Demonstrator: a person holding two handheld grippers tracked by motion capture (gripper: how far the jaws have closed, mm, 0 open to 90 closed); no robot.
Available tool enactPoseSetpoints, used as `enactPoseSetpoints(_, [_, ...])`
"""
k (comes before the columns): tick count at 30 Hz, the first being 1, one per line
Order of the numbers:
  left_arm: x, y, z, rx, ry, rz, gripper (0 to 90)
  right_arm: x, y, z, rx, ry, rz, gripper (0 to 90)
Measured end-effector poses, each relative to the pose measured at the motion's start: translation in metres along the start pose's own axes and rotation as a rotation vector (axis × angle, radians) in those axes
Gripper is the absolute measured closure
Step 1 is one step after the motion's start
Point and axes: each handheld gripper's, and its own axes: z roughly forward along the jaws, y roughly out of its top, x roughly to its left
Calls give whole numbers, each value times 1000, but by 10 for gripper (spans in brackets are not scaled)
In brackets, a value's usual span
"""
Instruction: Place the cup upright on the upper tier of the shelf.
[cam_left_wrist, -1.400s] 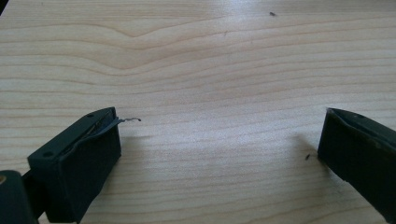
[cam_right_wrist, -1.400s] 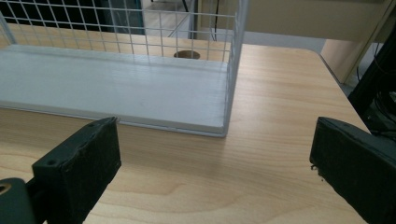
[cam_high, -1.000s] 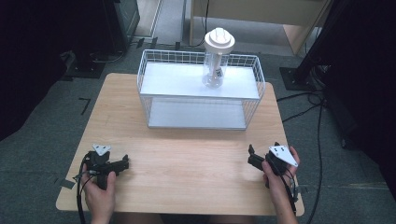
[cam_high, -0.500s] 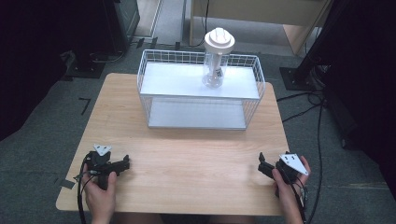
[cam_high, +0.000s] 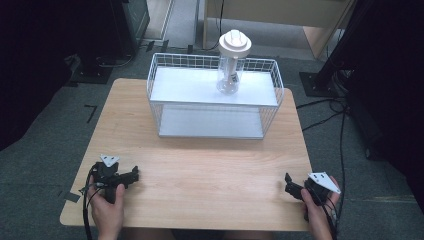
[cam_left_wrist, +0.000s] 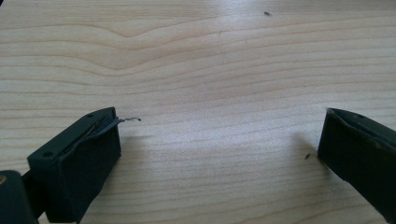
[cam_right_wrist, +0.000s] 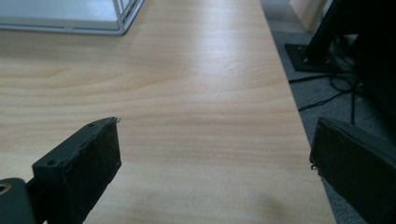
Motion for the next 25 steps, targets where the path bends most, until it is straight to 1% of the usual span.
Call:
enactPoseSetpoints(1, [0,0,0,0,0,0,0,0,0,0,0,0,0,20])
enactPoseSetpoints(2, [0,0,0,0,0,0,0,0,-1,-1,11,8,-8,20])
enactPoseSetpoints(3, [0,0,0,0,0,0,0,0,-2,-1,30,17,-31,20])
enactPoseSetpoints(5, [0,0,0,0,0,0,0,-1,-2,-1,64,23,-40,20])
enactPoseSetpoints(7, [0,0,0,0,0,0,0,-3,-3,-2,88,46,-33,20])
enactPoseSetpoints(9, [0,0,0,-1,0,-2,0,-6,-4,1,151,87,-7,20])
enactPoseSetpoints(10, [0,0,0,-1,0,-2,0,-7,-4,1,161,82,-1,20])
enactPoseSetpoints(11, [0,0,0,-1,0,-2,0,-6,-4,1,159,71,1,21])
enactPoseSetpoints(13, [0,0,0,-1,0,-1,0,-3,-4,2,176,52,-34,36])
enactPoseSetpoints(14, [0,0,0,-1,0,-2,0,0,-4,4,205,69,-31,32])
enactPoseSetpoints(25, [0,0,0,-1,0,-1,0,0,-4,4,206,74,-29,30])
